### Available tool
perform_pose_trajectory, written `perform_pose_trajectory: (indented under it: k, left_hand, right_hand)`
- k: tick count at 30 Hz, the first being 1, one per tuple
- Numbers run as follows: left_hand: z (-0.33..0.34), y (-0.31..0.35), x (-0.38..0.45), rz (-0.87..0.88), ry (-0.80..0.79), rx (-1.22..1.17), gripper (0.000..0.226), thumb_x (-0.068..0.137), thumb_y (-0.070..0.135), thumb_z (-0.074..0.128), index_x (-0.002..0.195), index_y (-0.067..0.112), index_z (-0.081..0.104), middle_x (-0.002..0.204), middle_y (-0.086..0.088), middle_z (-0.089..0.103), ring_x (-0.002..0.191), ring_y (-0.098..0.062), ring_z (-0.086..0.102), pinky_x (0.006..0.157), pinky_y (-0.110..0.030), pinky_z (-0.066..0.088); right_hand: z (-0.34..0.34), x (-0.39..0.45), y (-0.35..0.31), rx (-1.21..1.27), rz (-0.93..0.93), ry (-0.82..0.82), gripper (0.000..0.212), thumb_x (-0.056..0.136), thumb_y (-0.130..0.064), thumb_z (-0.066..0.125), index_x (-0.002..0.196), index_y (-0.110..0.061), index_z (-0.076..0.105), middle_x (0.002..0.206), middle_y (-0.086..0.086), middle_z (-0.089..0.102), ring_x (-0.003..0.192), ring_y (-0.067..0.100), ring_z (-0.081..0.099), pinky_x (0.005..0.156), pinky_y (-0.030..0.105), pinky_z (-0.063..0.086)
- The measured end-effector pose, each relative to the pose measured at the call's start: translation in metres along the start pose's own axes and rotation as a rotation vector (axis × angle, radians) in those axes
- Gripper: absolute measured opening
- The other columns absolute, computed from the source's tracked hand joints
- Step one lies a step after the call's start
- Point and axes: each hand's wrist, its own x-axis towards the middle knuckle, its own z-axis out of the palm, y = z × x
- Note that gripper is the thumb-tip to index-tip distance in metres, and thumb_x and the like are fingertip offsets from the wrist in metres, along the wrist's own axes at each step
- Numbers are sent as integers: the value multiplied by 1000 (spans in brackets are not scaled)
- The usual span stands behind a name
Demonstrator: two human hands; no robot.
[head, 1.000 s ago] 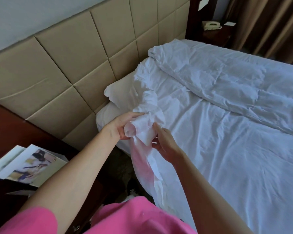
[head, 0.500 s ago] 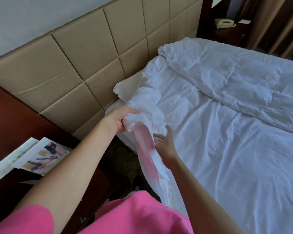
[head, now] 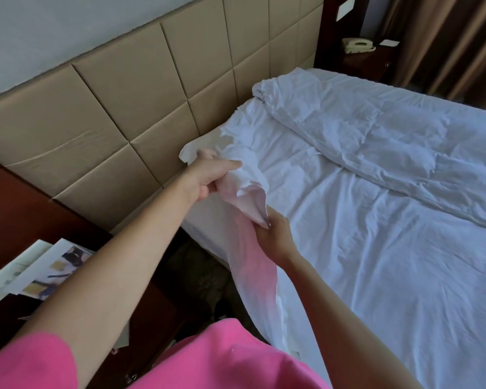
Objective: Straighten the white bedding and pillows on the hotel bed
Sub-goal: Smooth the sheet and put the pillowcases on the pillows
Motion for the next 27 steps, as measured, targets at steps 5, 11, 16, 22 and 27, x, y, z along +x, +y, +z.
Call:
perform_pose_trajectory:
  k: [5,11,16,22,27]
  left_hand:
    - [-9,21,-8,785,-71,1098,51,87,53,63,129,26,55,137,3,44,130,-20,38,111,-39,32]
    - [52,5,-31,869,-153,2044,51,83,57,62,120,22,53,114,3,60,111,-21,56,94,-40,35]
    - [59,-8,-21,867,-140,2059,34,94,5,49,126,16,53,117,-5,63,107,-27,61,72,-33,35]
    - [31,14,-10,832,-102,1767,47,85,2,50,130,16,51,110,-11,62,102,-31,61,69,-37,41]
    - [-6,28,19,860,132,1361,31,77,0,49,106,8,53,105,-14,66,98,-36,61,72,-42,49]
  right_hand:
    - [-6,11,6,25,-19,-75,31,85,0,47,62,-16,34,54,-11,35,52,5,31,50,21,26]
    - [-12,26,-2,16,-42,-84,41,90,0,50,54,-15,35,45,-13,41,46,3,39,48,17,28]
    - [-15,23,-2,17,-44,-74,45,93,-9,56,56,-28,38,44,-14,43,46,4,39,48,16,29]
    - [-15,6,31,-30,127,-81,25,87,-36,70,106,-22,64,91,-18,63,80,0,60,68,14,42]
    - [-14,-13,82,-242,442,-315,32,88,-45,68,90,-15,58,81,-2,57,71,15,56,58,26,42]
